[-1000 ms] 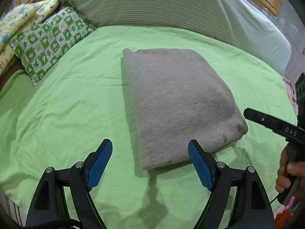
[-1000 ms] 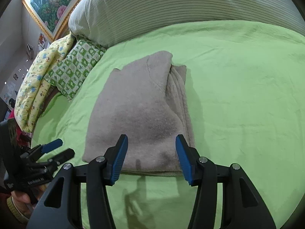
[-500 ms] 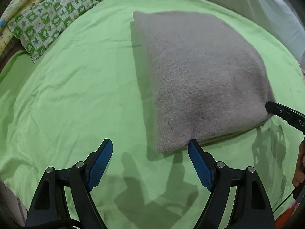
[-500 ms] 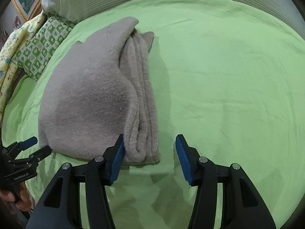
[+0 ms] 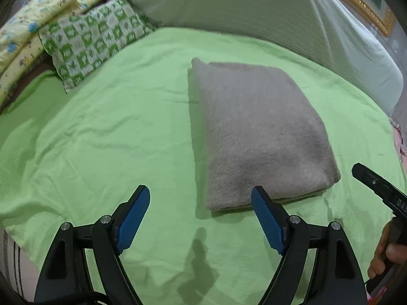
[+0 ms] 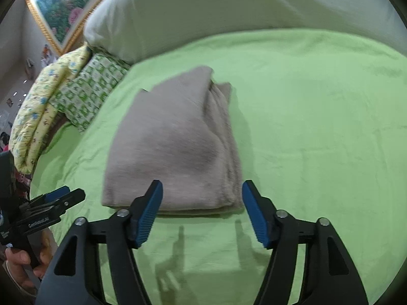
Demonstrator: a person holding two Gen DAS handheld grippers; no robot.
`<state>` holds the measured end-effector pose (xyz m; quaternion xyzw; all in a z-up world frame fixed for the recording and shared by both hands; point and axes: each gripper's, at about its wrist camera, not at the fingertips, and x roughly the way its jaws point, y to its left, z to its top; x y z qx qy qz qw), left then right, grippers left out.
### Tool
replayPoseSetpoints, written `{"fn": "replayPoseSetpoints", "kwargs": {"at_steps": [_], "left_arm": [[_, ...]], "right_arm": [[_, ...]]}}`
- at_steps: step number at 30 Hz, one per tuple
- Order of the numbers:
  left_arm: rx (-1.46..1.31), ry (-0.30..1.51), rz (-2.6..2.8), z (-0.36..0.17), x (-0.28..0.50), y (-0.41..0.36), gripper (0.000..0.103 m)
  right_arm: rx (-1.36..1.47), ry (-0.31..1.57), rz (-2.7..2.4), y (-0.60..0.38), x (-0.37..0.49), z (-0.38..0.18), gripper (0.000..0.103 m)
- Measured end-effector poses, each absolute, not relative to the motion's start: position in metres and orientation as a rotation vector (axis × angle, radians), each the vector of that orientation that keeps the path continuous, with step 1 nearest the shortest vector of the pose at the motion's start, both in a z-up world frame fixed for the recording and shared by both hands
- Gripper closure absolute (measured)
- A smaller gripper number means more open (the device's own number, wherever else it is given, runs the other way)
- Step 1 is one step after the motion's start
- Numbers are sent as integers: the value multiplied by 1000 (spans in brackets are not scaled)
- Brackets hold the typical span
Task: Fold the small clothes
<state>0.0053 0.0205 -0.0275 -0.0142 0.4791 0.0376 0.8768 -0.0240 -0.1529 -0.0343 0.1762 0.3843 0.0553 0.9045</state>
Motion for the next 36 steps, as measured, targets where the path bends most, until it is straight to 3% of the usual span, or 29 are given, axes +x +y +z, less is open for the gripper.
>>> {"fn": "replayPoseSetpoints", "kwargs": {"at_steps": [7,22,36], "left_arm": [[56,935,78,-12,-15,5,20],[111,829,102,12,-42,3,12],[80,904,105,-16,-24,4,11]], "right_arm": [[279,712,160,-127,-46,-9,22],[160,624,191,-96,-80,8,6],[135,659,169,-105,-56,-13,3]]}}
